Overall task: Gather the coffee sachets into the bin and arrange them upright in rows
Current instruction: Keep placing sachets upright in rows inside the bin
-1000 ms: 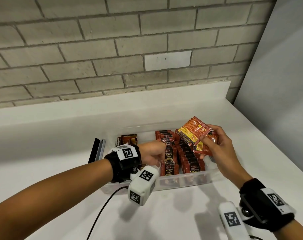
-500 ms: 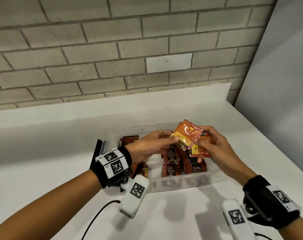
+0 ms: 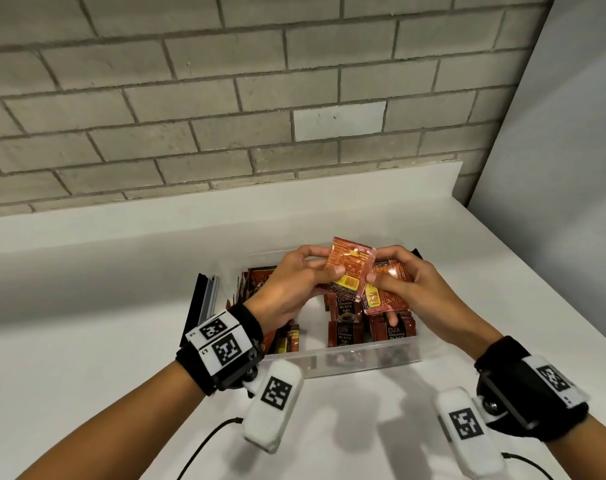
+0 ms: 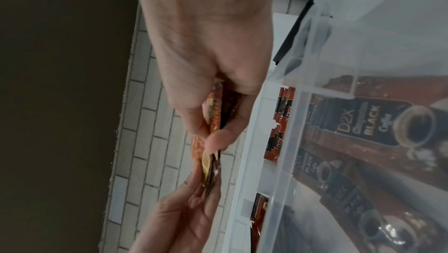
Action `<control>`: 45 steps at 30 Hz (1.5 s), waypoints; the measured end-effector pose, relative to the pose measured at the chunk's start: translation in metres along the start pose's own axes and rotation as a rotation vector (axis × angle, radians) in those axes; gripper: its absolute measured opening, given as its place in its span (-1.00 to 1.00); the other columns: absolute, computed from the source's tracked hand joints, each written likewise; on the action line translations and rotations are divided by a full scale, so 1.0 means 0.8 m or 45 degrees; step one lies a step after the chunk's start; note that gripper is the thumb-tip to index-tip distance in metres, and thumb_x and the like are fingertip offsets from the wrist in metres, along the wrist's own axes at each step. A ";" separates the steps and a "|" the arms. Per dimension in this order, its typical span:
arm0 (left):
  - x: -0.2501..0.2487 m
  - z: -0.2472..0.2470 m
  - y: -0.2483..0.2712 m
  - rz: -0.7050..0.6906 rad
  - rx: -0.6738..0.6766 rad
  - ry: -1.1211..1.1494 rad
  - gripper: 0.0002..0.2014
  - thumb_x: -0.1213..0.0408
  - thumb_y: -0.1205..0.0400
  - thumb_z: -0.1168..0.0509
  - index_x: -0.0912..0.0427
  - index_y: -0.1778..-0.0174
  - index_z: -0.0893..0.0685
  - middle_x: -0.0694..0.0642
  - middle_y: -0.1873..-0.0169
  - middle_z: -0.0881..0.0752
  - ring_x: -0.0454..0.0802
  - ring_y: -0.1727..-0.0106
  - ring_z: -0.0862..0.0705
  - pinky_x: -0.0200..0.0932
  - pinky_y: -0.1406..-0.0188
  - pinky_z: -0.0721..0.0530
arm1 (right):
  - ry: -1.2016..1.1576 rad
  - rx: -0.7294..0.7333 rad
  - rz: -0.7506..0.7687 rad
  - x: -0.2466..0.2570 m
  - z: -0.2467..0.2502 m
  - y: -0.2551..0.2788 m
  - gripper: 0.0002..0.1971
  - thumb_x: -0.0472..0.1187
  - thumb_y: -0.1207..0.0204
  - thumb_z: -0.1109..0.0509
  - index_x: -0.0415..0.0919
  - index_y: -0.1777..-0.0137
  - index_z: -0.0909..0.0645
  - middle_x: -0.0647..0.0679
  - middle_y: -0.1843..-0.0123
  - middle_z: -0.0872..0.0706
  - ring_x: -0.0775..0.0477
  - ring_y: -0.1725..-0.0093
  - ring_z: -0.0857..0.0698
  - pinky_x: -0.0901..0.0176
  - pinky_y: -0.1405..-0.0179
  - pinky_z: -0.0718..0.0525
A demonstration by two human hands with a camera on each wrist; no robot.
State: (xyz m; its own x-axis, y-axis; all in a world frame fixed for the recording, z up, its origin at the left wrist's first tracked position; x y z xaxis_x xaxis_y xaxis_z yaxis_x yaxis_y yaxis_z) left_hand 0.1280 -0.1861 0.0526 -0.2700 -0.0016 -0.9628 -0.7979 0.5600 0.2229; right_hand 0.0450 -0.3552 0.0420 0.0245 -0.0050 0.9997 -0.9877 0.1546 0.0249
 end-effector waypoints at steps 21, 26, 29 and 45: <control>-0.014 -0.019 -0.008 -0.282 -0.081 -0.870 -0.57 0.02 -0.58 -0.40 0.11 -0.33 -0.66 -0.01 -0.12 -0.73 -0.13 -0.06 -0.72 -0.35 -0.02 -0.67 | 0.254 -0.098 0.019 0.003 -0.016 -0.014 -0.88 -0.24 -0.56 -0.43 -0.10 -0.07 -0.65 -0.09 0.20 -0.82 -0.27 0.43 -0.78 0.17 0.66 -0.62; -0.011 -0.002 -0.019 -0.179 -0.068 -0.714 -0.66 0.24 -0.57 -0.44 0.30 -0.23 -0.71 0.23 -0.08 -0.76 0.20 -0.09 -0.75 0.10 -0.13 -0.74 | 0.307 -0.083 -0.024 0.006 -0.005 -0.013 -0.84 -0.27 -0.57 -0.42 -0.07 -0.12 -0.64 -0.11 0.09 -0.80 -0.23 0.28 -0.81 0.19 0.66 -0.62; -0.002 0.018 -0.030 0.028 -0.105 -0.562 -0.75 0.48 -0.58 -0.37 0.44 -0.17 -0.68 0.29 -0.01 -0.76 0.18 0.08 -0.78 -0.04 0.12 -0.81 | 0.280 -0.139 -0.070 0.002 0.019 -0.010 -0.80 -0.29 -0.60 -0.37 -0.04 -0.16 -0.64 -0.14 0.01 -0.79 -0.25 0.22 -0.81 0.18 0.61 -0.61; 0.034 -0.010 -0.057 0.685 0.274 -1.169 -0.82 0.53 -0.45 -0.51 0.51 0.09 -0.72 0.33 0.16 -0.82 -0.05 0.44 -0.73 -0.30 0.32 -0.77 | 0.173 -0.260 -0.111 -0.004 0.056 0.008 -0.77 -0.21 -0.57 -0.43 -0.04 -0.20 -0.64 -0.13 0.13 -0.80 -0.02 0.44 -0.78 0.21 0.67 -0.60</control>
State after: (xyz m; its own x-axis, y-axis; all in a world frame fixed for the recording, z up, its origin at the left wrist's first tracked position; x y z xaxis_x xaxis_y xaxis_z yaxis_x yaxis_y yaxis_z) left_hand 0.1524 -0.2184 0.0173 0.0210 0.8578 -0.5136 -0.5602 0.4356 0.7046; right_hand 0.0319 -0.3984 0.0387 0.1423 0.1038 0.9844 -0.9294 0.3561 0.0968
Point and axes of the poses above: each hand's wrist, its own y-axis away from the middle knuckle, its own z-axis out of the back of the hand, x = y × z, the point moved 2 cm from there along -y, towards the middle knuckle
